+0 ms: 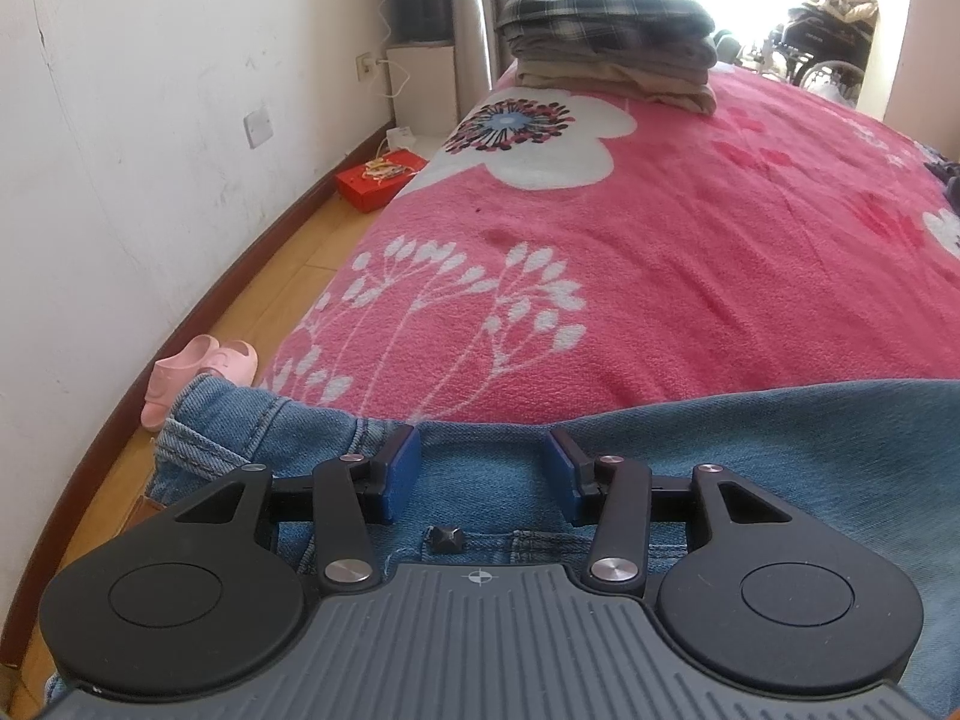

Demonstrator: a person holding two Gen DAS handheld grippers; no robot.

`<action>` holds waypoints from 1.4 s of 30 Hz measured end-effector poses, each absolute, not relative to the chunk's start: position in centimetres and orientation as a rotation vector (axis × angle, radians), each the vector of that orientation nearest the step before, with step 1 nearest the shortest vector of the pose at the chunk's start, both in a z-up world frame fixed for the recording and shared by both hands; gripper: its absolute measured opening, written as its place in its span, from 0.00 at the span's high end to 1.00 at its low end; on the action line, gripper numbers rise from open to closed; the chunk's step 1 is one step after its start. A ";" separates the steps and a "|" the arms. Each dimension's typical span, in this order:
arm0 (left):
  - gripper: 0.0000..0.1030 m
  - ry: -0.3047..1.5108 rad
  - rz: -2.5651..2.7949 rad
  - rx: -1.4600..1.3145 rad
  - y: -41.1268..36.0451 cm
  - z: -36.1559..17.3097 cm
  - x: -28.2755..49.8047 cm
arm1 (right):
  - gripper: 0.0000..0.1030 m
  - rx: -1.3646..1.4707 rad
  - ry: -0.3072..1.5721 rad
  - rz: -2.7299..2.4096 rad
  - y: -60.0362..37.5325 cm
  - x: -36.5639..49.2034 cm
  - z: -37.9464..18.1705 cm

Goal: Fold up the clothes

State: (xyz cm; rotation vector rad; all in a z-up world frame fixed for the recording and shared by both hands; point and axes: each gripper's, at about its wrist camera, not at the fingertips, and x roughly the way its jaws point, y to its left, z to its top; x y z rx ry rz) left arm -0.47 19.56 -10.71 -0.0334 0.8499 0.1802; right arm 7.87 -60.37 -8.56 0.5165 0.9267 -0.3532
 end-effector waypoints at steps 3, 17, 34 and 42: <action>0.55 0.848 0.182 -0.032 19.5 -10.7 -0.5 | 0.87 0.567 0.873 -0.370 -60.7 7.5 -8.5; 0.55 0.832 0.172 -0.045 19.8 -10.9 -0.7 | 0.69 0.897 0.692 -0.305 -59.7 2.0 -6.5; 0.55 0.788 0.160 -0.077 20.1 -11.1 -1.5 | 0.69 1.255 1.148 0.260 -33.1 -6.4 -16.6; 0.55 0.765 0.141 -0.108 20.6 -11.4 -1.7 | 0.71 1.305 1.093 0.179 -33.0 -7.2 -17.4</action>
